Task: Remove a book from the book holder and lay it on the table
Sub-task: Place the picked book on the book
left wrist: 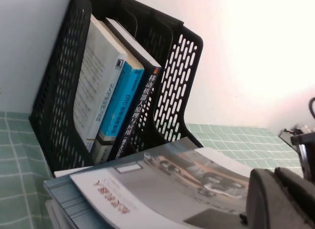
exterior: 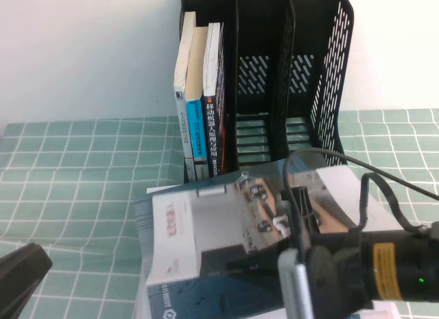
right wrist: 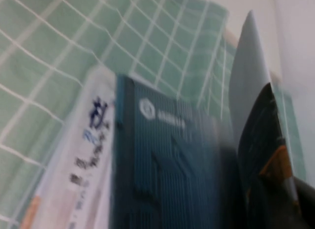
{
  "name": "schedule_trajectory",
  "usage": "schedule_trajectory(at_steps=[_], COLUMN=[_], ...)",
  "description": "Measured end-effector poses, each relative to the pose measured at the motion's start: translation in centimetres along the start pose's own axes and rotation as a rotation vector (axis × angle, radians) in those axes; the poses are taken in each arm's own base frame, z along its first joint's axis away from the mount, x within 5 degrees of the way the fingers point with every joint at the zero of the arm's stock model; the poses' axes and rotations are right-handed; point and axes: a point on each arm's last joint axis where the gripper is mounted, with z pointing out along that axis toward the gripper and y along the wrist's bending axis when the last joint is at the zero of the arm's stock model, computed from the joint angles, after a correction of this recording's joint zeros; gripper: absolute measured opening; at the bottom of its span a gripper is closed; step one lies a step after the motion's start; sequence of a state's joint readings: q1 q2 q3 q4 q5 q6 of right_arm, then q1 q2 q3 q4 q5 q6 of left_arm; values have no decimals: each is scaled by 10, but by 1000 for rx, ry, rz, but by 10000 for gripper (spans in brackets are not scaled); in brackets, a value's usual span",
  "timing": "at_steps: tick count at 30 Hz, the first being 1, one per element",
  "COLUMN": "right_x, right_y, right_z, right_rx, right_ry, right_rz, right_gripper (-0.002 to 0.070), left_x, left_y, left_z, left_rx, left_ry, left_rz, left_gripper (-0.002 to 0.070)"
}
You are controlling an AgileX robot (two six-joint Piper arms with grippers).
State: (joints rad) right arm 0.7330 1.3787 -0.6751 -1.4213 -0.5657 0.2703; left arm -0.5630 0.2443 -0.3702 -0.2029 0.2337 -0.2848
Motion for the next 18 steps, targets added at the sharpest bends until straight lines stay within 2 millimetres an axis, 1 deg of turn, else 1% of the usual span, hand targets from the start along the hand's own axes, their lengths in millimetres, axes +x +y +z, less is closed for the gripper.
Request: schedule_trajectory(at_steps=[2, 4, 7, 9, 11, 13, 16, 18], right_x=[9, 20, 24, 24, 22, 18, 14, 10], right_y=[-1, 0, 1, 1, 1, 1, 1, 1], right_z=[6, 13, 19, 21, 22, 22, 23, 22], right_rx=[24, 40, 55, 57, 55, 51, 45, 38], right_ry=[52, 105, 113, 91, 65, 23, -32, -73], right_rz=[41, 121, 216, 250, 270, 277, 308, 366], right_gripper=[13, 14, 37, 99, 183, 291, 421, 469], left_x=[1, 2, 4, 6, 7, 8, 8, 8], left_y=[0, 1, 1, 2, 2, 2, 2, 2], left_z=[0, 0, 0, 0, 0, 0, 0, 0], left_rx=[-3, -6, -13, -18, -22, -25, -25, -25], left_ry=[9, 22, 47, 65, 76, 87, 89, 89], left_rz=[5, 10, 14, 14, 14, 16, 16, 16], left_gripper=[-3, -3, -3, -3, -3, -3, -3, -3])
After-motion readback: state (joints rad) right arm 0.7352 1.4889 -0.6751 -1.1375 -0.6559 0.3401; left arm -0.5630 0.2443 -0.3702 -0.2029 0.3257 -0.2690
